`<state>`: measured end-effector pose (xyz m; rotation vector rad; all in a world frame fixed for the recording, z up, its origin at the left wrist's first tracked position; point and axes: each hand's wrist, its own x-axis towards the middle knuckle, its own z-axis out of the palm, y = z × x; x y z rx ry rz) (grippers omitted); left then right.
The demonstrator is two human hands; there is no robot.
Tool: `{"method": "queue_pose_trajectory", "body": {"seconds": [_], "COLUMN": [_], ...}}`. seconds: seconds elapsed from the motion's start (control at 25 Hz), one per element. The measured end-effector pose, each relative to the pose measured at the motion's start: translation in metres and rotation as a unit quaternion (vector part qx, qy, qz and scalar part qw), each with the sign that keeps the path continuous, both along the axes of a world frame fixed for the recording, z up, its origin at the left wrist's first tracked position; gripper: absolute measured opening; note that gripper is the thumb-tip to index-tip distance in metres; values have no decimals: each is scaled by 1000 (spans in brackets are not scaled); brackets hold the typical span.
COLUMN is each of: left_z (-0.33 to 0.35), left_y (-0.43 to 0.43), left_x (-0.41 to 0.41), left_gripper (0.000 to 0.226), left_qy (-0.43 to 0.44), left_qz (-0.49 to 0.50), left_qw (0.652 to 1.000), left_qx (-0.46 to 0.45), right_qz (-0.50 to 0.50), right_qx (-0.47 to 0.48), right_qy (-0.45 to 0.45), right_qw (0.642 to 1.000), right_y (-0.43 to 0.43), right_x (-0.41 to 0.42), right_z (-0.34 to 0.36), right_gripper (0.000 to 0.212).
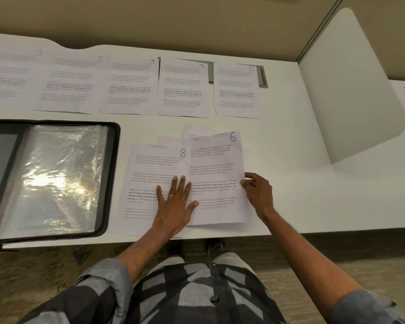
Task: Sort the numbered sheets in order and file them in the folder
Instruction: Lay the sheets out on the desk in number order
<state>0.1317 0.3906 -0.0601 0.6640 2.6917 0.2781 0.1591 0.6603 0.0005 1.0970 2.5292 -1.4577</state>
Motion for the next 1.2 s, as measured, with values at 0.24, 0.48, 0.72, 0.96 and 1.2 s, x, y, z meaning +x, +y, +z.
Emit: {"method": "queue_pose_trajectory", "body": {"seconds": [0.24,0.48,0.72,0.96,1.2], "left_z": [15,53,62,68,66], "left_y": [33,122,216,297,368], "left_x": [-6,-30,-99,-175,-256], "left_gripper": [75,48,45,37,23], "left_qy": [-10,-162,-247,-218,-182], "left_qz": [118,359,395,382,367], "left_qw": [980,784,703,736,773], "left_qx": [159,480,537,514,485], "right_qz": [-20,-8,-4,-52,-43], "right_qx": [-106,-186,-166,-18,151], "right_qy": [4,57,74,89,107], "right_qw": [994,981,983,994,982], "right_y": [69,162,245,305,345], "right_x": [-11,-29,-71,-140,-226], "right_z": [-4,22,31,34,23], "right_gripper": [28,23,21,34,46]}}
